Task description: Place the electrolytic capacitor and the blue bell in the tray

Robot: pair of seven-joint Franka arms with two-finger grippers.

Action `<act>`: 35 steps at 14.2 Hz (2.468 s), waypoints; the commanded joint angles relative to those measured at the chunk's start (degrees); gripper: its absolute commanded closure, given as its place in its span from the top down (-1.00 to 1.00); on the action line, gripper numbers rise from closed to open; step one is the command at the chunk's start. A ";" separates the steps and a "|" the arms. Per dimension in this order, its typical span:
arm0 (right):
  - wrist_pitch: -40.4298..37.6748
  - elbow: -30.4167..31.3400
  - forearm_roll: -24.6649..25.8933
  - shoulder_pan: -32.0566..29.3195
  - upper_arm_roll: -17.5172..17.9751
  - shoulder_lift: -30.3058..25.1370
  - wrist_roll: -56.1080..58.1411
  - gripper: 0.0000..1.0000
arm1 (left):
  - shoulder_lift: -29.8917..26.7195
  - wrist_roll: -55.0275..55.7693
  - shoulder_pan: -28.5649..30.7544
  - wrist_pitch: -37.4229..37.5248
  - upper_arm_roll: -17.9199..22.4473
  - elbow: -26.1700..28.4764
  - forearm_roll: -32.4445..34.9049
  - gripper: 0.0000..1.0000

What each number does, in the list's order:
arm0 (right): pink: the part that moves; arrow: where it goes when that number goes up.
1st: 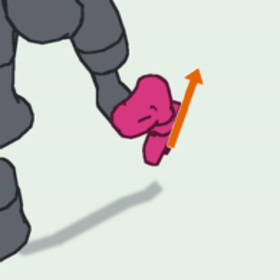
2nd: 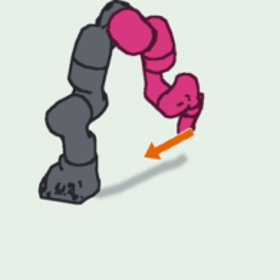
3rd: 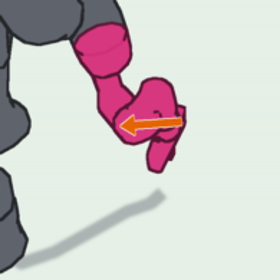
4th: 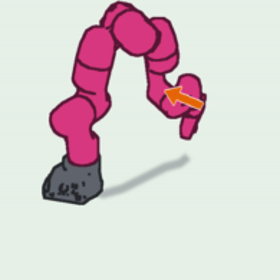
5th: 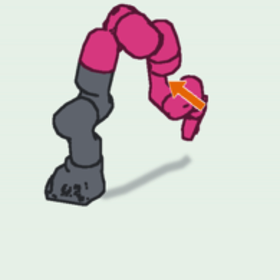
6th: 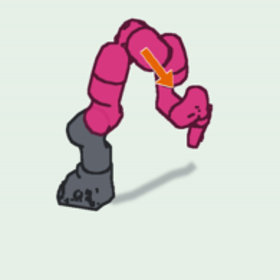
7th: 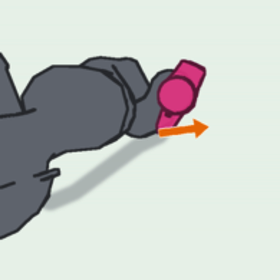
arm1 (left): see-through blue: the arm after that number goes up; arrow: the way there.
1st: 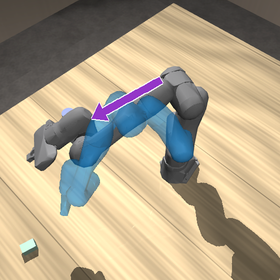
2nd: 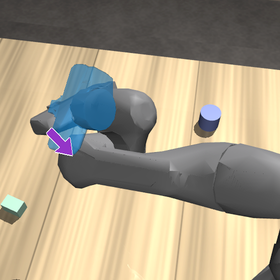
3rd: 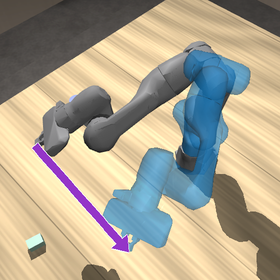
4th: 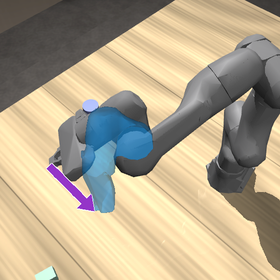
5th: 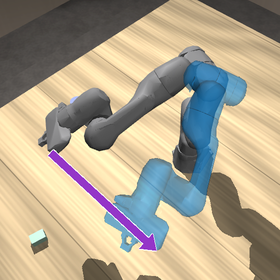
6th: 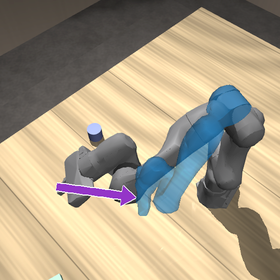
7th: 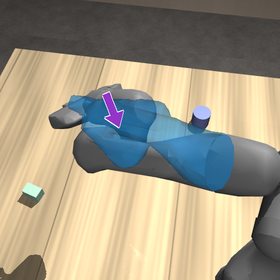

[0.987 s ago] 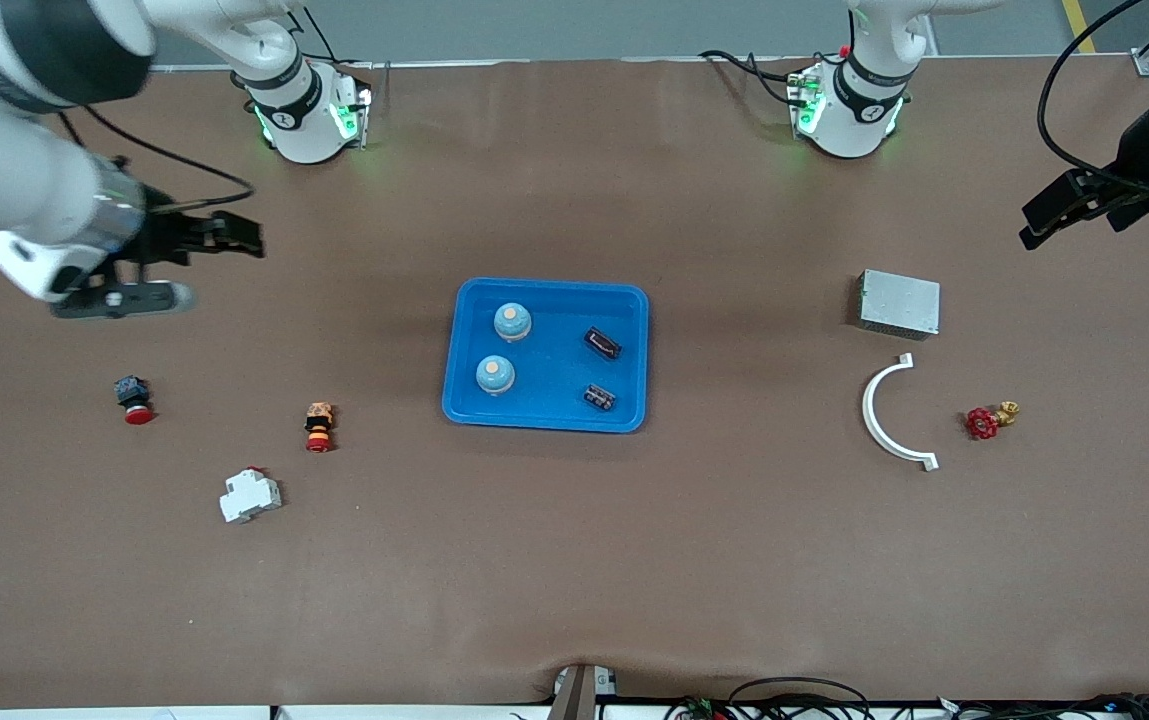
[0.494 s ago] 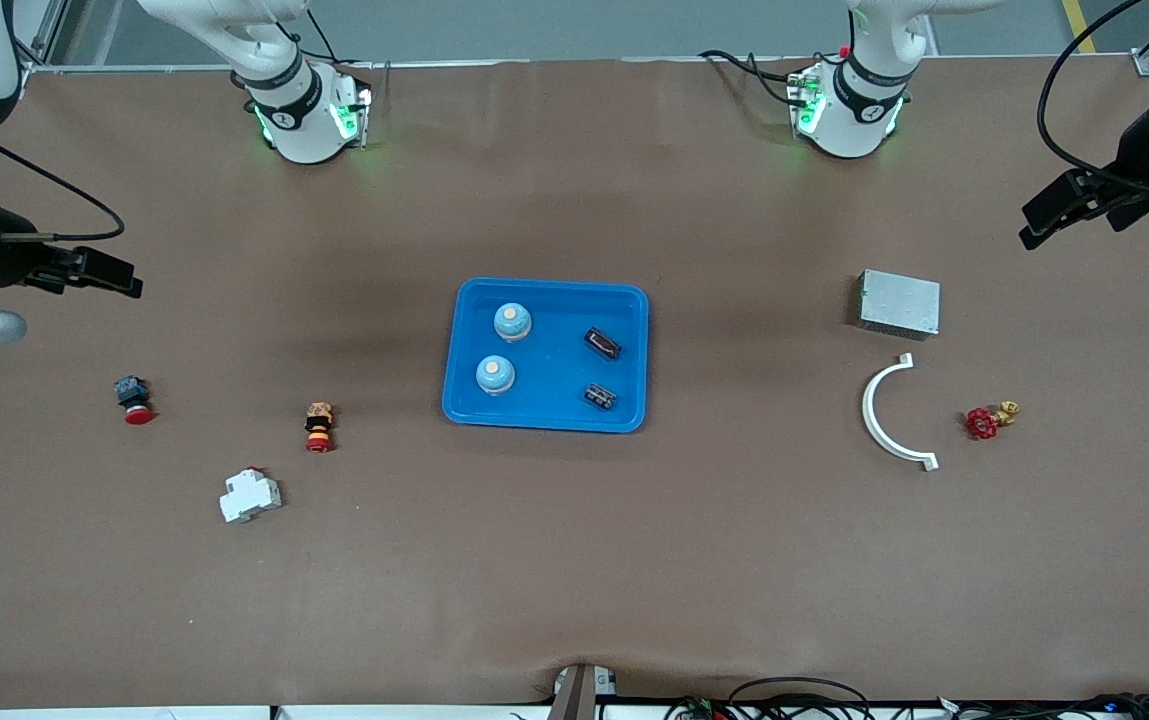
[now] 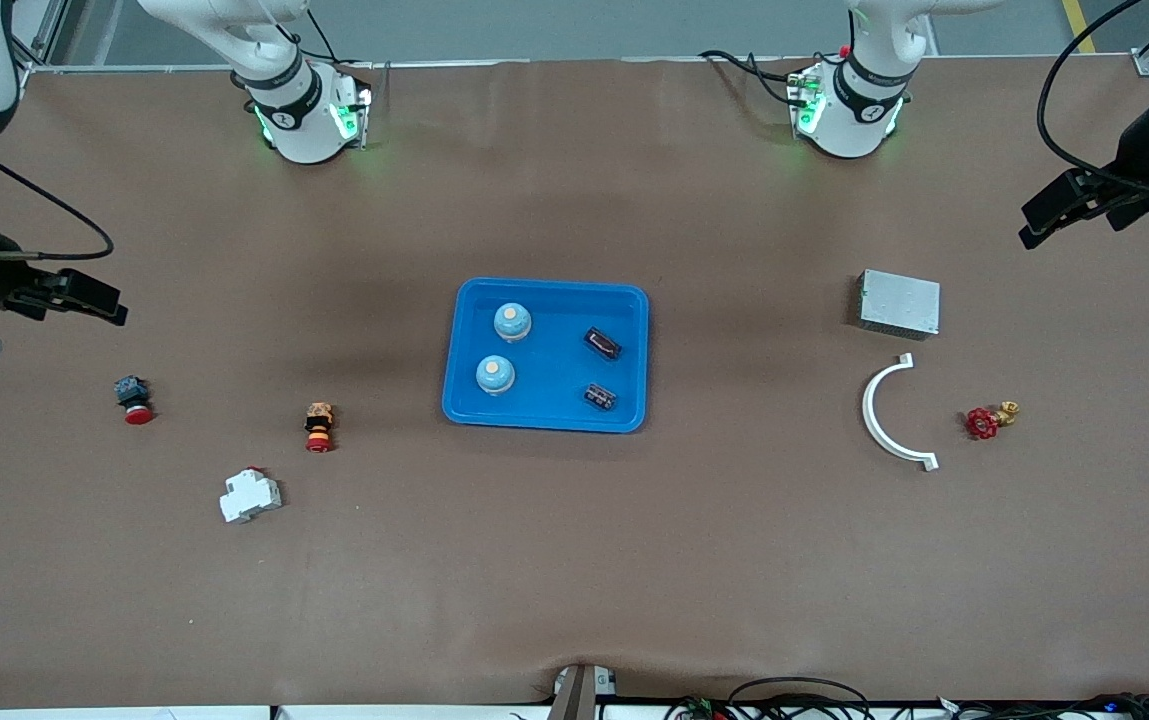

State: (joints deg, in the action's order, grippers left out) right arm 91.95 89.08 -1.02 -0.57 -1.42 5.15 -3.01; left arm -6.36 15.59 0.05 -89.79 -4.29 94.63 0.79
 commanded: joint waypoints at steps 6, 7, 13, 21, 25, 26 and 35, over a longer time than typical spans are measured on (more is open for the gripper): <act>-1.25 -3.30 -0.47 -1.10 0.80 0.22 -0.95 1.00 | -0.85 -0.74 0.39 1.72 -0.10 -0.15 -0.88 1.00; -0.99 -1.64 -0.64 -1.80 0.80 -0.48 -1.03 1.00 | -0.85 -0.74 0.39 1.72 -0.02 -0.15 -0.88 1.00; 9.03 15.16 -2.32 -2.68 0.89 -12.61 -0.69 1.00 | -0.67 -0.91 0.30 1.63 -0.10 -0.50 -0.88 1.00; 5.79 9.10 -0.21 -2.51 1.07 -10.42 -0.24 1.00 | 0.03 -6.53 0.21 1.72 -0.10 -0.85 -0.97 1.00; 3.59 7.34 -0.21 -2.42 1.07 -9.72 -0.33 1.00 | 0.47 -7.15 0.30 1.72 -0.02 -0.94 -0.88 1.00; 3.59 7.43 -0.29 -2.51 1.07 -9.54 -0.33 1.00 | 0.47 -7.06 0.21 1.72 -0.10 -0.85 -0.88 1.00; 2.27 7.69 -0.38 -2.68 1.07 -9.19 -0.42 1.00 | 1.96 -6.89 -0.23 1.72 -0.10 -4.02 -0.70 1.00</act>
State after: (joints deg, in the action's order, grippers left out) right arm 95.51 98.10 -1.87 -2.61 -0.85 -4.66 -3.52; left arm -5.60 9.71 -0.20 -88.98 -4.40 92.86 0.79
